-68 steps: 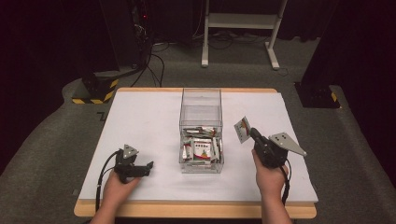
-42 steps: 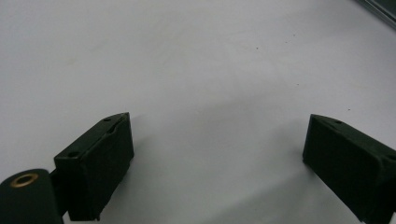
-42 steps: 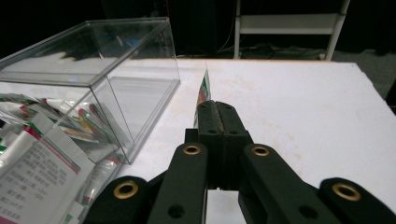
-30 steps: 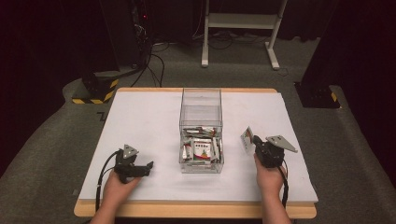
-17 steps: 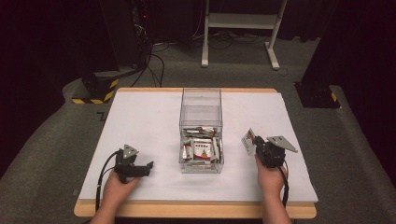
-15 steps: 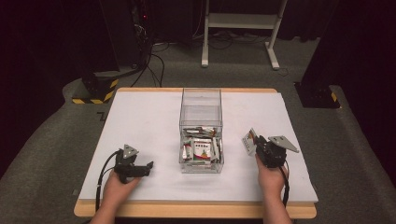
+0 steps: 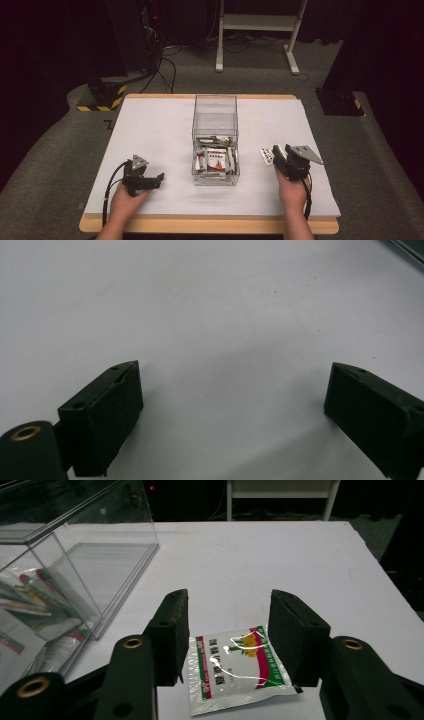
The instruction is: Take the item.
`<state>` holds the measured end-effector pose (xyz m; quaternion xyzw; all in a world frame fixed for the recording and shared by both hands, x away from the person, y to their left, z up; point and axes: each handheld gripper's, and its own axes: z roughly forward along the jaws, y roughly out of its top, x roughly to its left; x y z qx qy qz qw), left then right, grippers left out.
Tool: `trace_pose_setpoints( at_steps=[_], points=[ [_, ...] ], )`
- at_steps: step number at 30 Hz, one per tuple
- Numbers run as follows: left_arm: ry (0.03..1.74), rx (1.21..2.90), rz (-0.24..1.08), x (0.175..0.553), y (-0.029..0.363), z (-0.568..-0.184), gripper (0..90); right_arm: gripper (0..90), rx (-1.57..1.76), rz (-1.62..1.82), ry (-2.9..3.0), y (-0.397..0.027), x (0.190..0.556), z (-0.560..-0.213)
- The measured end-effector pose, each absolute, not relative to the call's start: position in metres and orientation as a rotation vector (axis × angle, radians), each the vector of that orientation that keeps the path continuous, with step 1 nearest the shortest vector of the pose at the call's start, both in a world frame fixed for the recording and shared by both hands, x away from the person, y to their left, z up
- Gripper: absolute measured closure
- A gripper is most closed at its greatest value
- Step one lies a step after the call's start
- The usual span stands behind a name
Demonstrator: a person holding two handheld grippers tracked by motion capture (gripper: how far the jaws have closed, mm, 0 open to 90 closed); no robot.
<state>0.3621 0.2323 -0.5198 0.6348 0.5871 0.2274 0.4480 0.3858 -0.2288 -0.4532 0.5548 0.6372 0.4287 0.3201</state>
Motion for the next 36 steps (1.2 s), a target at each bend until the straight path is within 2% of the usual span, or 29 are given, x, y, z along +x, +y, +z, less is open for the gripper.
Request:
trace_pose_setpoints(
  at_steps=[11, 21, 28, 33, 36],
  points=[
    [1.454, 1.560, 0.562, 0.362, 0.232, -0.520, 8.7, 45.7, 1.399, 1.111, 1.804, -0.203, 0.379, -0.460],
    [1.453, 1.564, 0.562, 0.362, 0.232, -0.520, 8.7, 42.0, 1.403, 1.052, 1.979, -0.182, 0.377, -0.482],
    [1.452, 1.571, 0.562, 0.362, 0.232, -0.520, 8.7, 34.9, 1.410, 0.935, 2.131, -0.165, 0.382, -0.504],
    [1.453, 1.568, 0.562, 0.362, 0.232, -0.520, 8.7, 34.4, 1.381, 0.905, 2.127, -0.162, 0.381, -0.504],
    [1.453, 1.572, 0.562, 0.362, 0.232, -0.520, 8.7, 28.4, 1.407, 0.888, 2.108, -0.162, 0.382, -0.504]
  ],
)
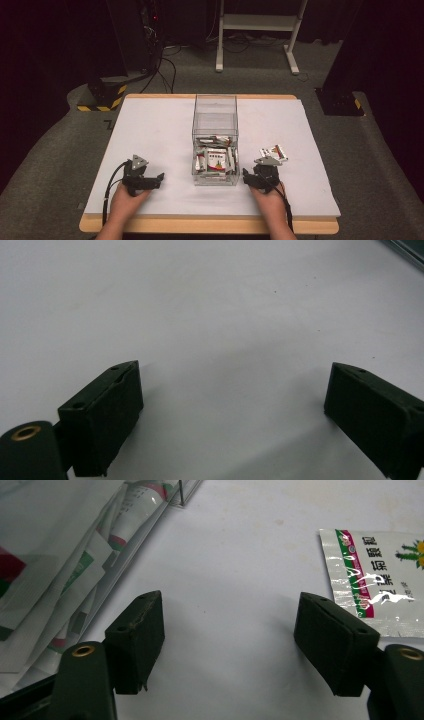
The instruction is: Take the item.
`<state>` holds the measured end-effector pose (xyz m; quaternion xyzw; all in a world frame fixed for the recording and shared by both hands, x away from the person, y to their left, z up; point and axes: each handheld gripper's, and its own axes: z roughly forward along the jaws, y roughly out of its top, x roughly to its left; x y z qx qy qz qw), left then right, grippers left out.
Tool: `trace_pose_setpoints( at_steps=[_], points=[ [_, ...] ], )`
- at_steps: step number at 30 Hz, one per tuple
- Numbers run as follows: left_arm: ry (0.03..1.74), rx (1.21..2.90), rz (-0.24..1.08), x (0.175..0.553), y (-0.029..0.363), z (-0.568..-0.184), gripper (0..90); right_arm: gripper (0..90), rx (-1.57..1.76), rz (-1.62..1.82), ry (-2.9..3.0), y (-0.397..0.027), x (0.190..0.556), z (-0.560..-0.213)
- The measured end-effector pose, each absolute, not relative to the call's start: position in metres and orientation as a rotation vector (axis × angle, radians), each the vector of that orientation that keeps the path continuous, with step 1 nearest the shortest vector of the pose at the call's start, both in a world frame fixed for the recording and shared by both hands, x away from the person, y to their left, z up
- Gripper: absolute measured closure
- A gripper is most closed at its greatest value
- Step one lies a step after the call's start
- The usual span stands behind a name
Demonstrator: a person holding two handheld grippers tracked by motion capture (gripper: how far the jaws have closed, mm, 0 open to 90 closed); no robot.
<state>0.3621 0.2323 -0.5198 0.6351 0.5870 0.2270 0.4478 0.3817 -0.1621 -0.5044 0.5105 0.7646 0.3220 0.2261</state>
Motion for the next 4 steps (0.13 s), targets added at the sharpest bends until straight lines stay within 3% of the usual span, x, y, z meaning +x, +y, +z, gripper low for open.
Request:
trace_pose_setpoints(
  at_steps=[4],
  points=[
    [1.453, 1.572, 0.562, 0.3620, 0.2324, -0.5198, 8.7, 27.1, 1.401, 0.877, 2.103, -0.1613, 0.3813, -0.5044]
  ],
)
